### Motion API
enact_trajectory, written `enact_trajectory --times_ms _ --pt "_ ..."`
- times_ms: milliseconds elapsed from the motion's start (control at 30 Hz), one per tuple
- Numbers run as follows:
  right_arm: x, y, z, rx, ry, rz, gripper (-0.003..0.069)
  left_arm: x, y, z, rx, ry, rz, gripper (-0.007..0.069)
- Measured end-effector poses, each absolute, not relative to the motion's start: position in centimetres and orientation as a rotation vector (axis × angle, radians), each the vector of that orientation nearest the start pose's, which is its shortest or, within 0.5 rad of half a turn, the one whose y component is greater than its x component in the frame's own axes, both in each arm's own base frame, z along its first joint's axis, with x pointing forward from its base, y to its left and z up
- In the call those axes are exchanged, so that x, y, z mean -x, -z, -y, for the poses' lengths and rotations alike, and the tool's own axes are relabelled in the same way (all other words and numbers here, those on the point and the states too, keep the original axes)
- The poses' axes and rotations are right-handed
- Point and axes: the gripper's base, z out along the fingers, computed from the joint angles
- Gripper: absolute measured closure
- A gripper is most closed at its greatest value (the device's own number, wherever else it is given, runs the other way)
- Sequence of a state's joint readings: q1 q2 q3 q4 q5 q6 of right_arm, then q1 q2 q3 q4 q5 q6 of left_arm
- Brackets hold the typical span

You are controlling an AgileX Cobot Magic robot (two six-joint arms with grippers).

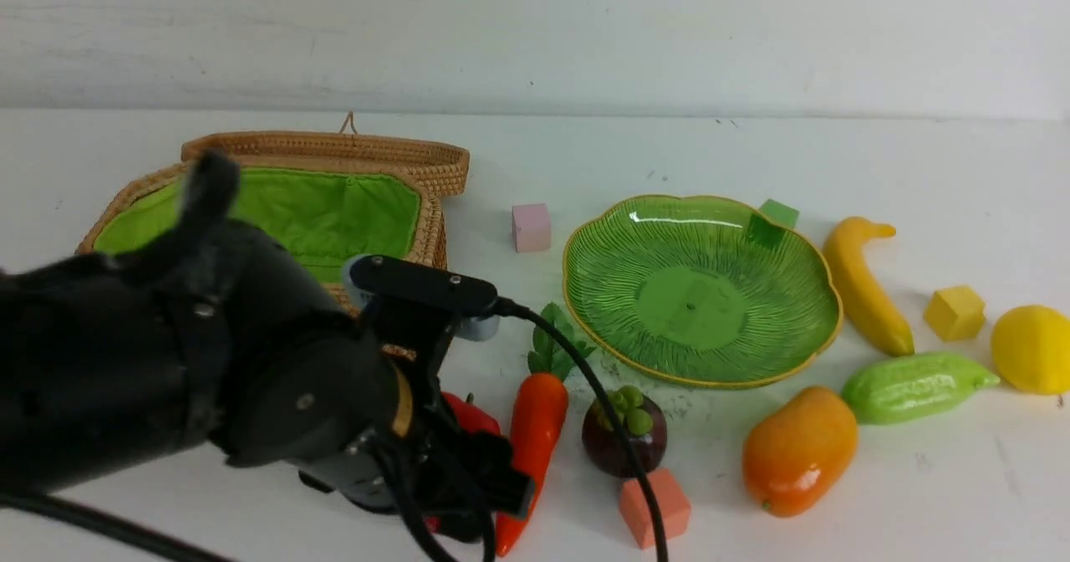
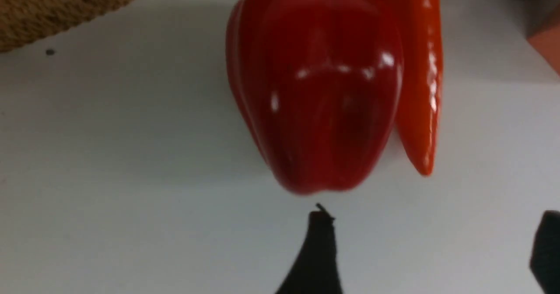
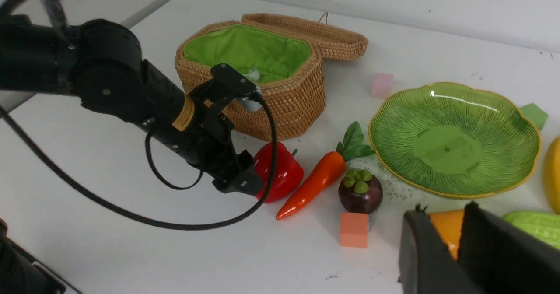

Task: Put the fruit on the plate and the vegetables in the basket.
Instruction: Grab a mountain bell pepper with your left arm and put it into the left basket

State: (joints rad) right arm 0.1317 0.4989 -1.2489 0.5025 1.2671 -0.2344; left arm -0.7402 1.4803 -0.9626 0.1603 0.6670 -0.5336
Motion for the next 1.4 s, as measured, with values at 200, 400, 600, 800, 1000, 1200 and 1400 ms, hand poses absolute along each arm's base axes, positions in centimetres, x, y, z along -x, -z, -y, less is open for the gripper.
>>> enact_trajectory --times_ms 200,400,600,800,1000,1200,1400 --pt "0.6 -45.9 -4.1 0.508 -0.505 -1.896 0.0510 -23.8 -22.3 19.6 -0.342 0.173 -2.604 -0.0038" --pt "0.5 -45.8 -4.1 0.507 -0.505 -1.899 0.0505 -24.5 -21.3 19.9 -0.354 0.141 -2.583 -0.0030" --pt "0.5 -45.8 -4.1 0.507 -0.505 -1.899 0.0499 -25.0 -20.3 20.3 -0.375 0.126 -2.583 -0.0022" --pt "0.5 -45.8 -4.1 0.507 -0.505 -1.899 0.0499 -25.3 -19.3 20.5 -0.369 0.098 -2.602 -0.0016" --pt "0.5 -45.8 -4.1 0.507 -0.505 -1.899 0.0499 -25.5 -18.6 20.6 -0.385 0.081 -2.609 -0.0011" --pt "0.5 -45.8 -4.1 0.507 -0.505 -1.899 0.0499 -25.7 -17.6 20.8 -0.417 0.056 -2.616 0.0006" --pt "0.5 -45.8 -4.1 0.508 -0.506 -1.899 0.0496 -25.9 -16.8 21.0 -0.441 0.041 -2.619 0.0073"
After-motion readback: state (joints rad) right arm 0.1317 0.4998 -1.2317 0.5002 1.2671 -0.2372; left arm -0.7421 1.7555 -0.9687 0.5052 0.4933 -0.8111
